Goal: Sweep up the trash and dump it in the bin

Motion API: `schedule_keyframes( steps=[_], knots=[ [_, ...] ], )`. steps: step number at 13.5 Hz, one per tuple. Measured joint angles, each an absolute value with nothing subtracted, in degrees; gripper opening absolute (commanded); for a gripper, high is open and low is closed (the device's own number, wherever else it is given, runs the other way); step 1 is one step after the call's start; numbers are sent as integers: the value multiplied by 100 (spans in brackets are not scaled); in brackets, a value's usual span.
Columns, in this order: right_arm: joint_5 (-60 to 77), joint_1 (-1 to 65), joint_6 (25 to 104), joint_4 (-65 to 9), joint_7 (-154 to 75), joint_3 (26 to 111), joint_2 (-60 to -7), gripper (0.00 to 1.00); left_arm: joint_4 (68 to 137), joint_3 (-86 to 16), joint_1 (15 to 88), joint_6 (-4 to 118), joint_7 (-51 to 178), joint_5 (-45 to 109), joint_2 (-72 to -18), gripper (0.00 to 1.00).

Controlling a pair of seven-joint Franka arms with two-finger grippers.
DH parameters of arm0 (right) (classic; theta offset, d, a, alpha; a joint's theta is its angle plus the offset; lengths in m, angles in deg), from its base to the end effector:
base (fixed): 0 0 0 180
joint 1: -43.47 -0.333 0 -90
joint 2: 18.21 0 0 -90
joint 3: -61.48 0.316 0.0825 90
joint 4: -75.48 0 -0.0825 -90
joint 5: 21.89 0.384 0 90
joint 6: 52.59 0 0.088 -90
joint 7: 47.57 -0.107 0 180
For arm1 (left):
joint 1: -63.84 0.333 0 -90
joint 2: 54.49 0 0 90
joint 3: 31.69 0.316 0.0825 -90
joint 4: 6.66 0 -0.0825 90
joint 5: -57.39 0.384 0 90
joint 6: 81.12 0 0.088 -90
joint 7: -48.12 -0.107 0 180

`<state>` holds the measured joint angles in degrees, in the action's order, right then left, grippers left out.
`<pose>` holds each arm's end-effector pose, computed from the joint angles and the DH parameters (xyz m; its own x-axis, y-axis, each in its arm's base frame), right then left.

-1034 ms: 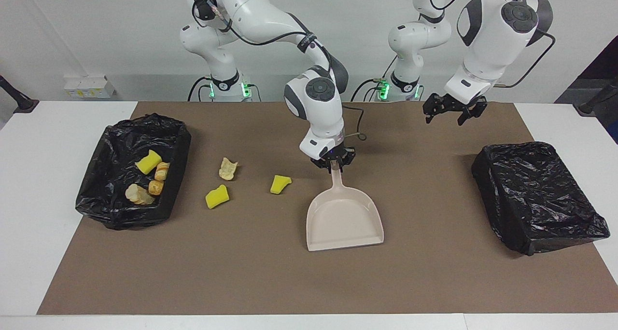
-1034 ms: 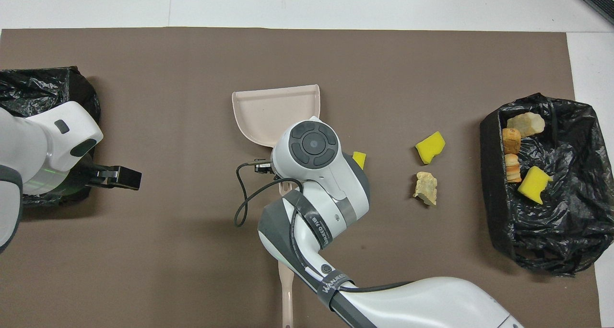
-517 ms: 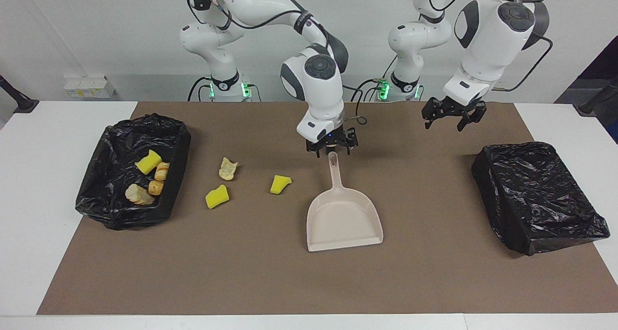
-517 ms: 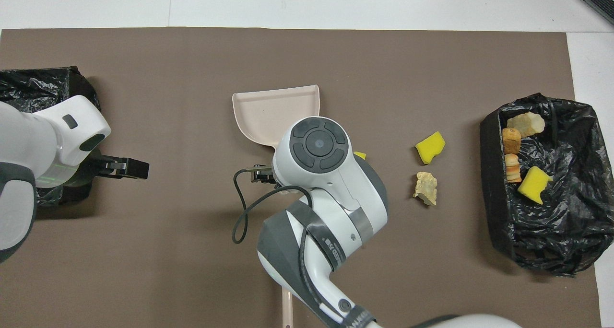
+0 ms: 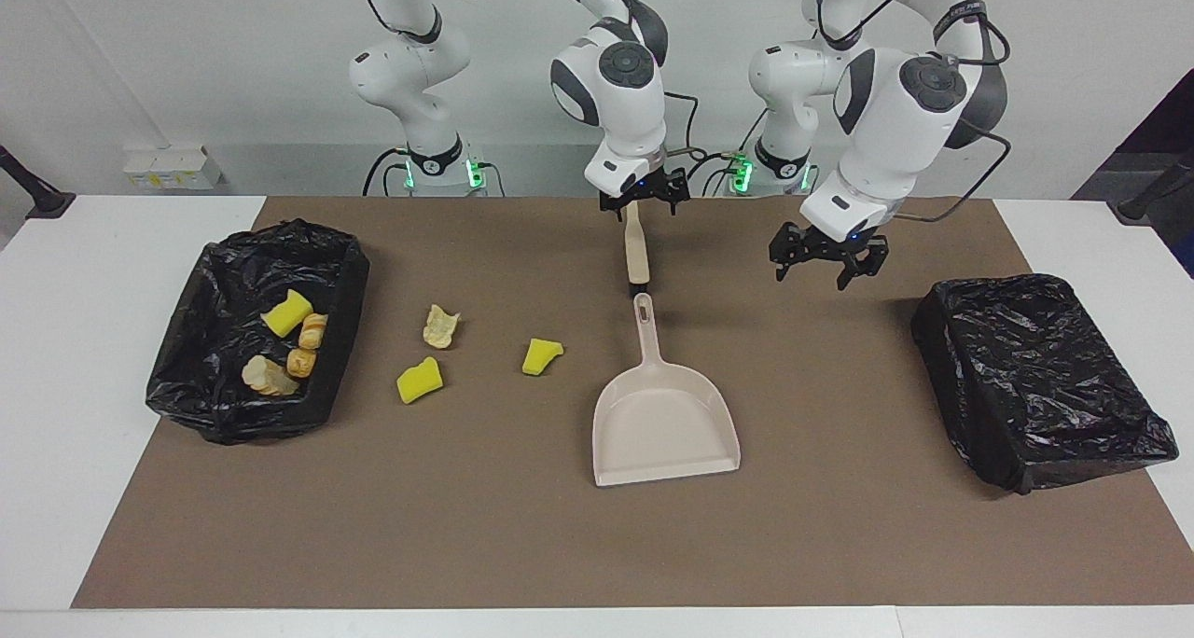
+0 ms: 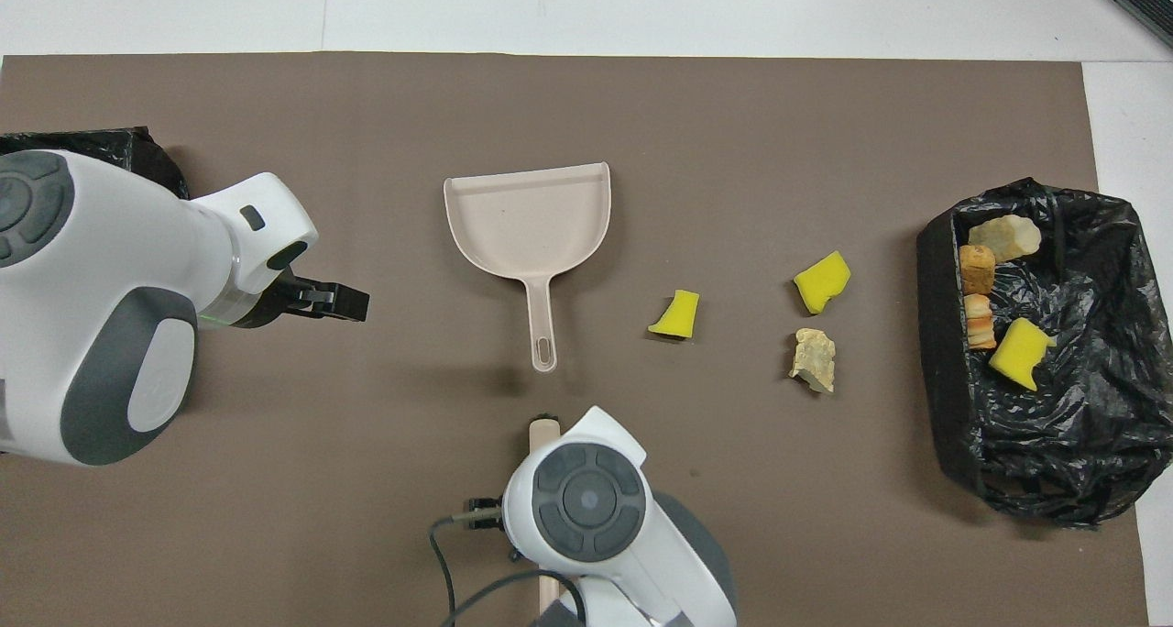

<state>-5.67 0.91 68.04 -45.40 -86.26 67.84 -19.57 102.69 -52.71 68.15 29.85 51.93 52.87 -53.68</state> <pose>0.3482 0.4192 0.4042 0.9818 0.0445 -0.1848 0.0150 -0.9873 -0.1580 0.5401 -0.1669 0.4879 0.9806 -0.1958 0.0086 -0.1958 -0.9774 0.0798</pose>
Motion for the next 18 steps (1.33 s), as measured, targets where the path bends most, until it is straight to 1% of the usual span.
schedule_keyframes(
  steps=[2, 4, 5, 6, 7, 8, 9, 10, 12, 14, 16, 17, 18],
  knots=[
    [-443, -266, 7093, -5244, -8742, 6782, -1613, 100, 9951, -5268, 6509, 3058, 5649, 5287, -4987, 100],
    [-417, -575, 7348, -5685, -8950, 6788, -1506, 100, 9670, -5277, 6056, 3401, 6147, 5317, -4555, 100],
    [-414, -612, 7472, -5786, -8979, 6787, -1508, 93, 9666, -5281, 5864, 3667, 6329, 5336, -4428, 100],
    [-409, -618, 7579, -5846, -8979, 6785, -1511, 59, 9692, -5285, 5656, 3879, 6537, 5341, -4319, 100],
    [-408, -617, 7620, -5869, -8979, 6775, -1512, 34, 9738, -5288, 5439, 4023, 6775, 5348, -4232, 100],
    [-408, -617, 7635, -5875, -8979, 6765, -1512, 16, 9800, -5288, 5239, 4141, 6985, 5361, -4167, 100],
    [-408, -617, 7663, -5880, -8979, 6760, -1517, 7, 9875, -5287, 5067, 4256, 7182, 5376, -4123, 99],
    [-408, -617, 7713, -5887, -8978, 6760, -1535, 7, 9932, -5284, 4969, 4327, 7396, 5427, -4091, 95],
    [-408, -617, 7891, -5907, -8978, 6760, -1630, 7, 10008, -5284, 4816, 4452, 8131, 5843, -4018, 92],
    [-408, -617, 7974, -5911, -8978, 6760, -1731, 0, 10040, -5288, 4678, 4607, 8626, 6110, -3900, 84],
    [-407, -618, 8021, -5910, -8978, 6760, -1745, 0, 10060, -5285, 4609, 4668, 8763, 6148, -3797, 83],
    [-407, -618, 8020, -5910, -8968, 6760, -1745, 0, 10067, -5286, 4601, 4694, 8804, 6154, -3758, 79],
    [-407, -617, 8018, -5908, -8940, 6759, -1746, 0, 10078, -5285, 4597, 4755, 8840, 6159, -3716, 74]
  ],
)
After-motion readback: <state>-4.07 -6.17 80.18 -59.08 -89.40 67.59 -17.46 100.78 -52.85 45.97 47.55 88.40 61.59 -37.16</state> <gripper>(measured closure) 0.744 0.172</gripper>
